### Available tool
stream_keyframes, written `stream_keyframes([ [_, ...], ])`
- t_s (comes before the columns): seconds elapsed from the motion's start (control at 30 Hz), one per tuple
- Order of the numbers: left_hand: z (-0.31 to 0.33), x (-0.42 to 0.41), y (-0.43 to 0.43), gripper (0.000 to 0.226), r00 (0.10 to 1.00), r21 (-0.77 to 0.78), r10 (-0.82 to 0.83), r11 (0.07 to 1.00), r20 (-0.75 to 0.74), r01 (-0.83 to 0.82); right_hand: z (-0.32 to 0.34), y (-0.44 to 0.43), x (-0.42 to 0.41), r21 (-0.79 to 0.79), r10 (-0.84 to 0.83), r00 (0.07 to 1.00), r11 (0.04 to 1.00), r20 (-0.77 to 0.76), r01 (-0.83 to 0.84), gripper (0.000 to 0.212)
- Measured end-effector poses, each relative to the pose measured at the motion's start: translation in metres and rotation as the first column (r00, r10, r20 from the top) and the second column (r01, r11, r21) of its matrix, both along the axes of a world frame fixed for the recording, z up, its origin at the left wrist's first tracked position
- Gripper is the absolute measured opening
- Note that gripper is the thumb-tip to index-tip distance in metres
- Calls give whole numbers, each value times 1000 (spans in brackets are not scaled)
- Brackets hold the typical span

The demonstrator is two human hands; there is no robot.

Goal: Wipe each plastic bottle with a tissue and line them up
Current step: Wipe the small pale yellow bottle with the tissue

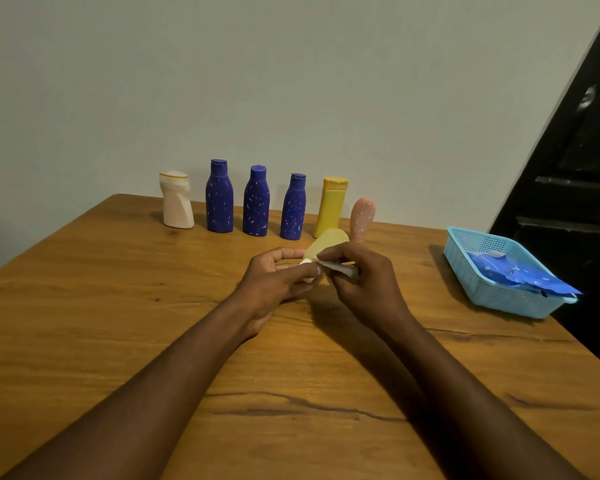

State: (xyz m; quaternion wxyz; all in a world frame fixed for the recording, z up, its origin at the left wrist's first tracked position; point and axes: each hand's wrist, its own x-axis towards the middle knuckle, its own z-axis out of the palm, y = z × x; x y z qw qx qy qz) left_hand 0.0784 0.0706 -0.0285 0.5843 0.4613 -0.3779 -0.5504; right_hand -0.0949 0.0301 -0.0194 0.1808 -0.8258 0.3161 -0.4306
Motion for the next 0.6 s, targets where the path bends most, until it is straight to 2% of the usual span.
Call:
stream_keyframes([
  [0.07, 1, 0, 0, 49, 995, 2, -25, 1000, -99, 26, 0, -1, -1, -2, -28, 999, 1000, 33, 28, 30],
  [0.13, 1, 0, -1, 51, 990, -2, -46, 999, -136, 46, 0, -3, -3, -32, -83, 994, 996, 65, 85, 25],
  [0.4, -2, -7, 1, 49, 995, -14, -95, 995, 40, 96, -2, -17, -16, -24, -313, 937, 947, 157, 320, 22],
  [0.6, -2, -10, 3, 36, 994, -57, -54, 997, 96, 60, 0, -19, -21, -87, -365, 926, 924, 95, 373, 26],
])
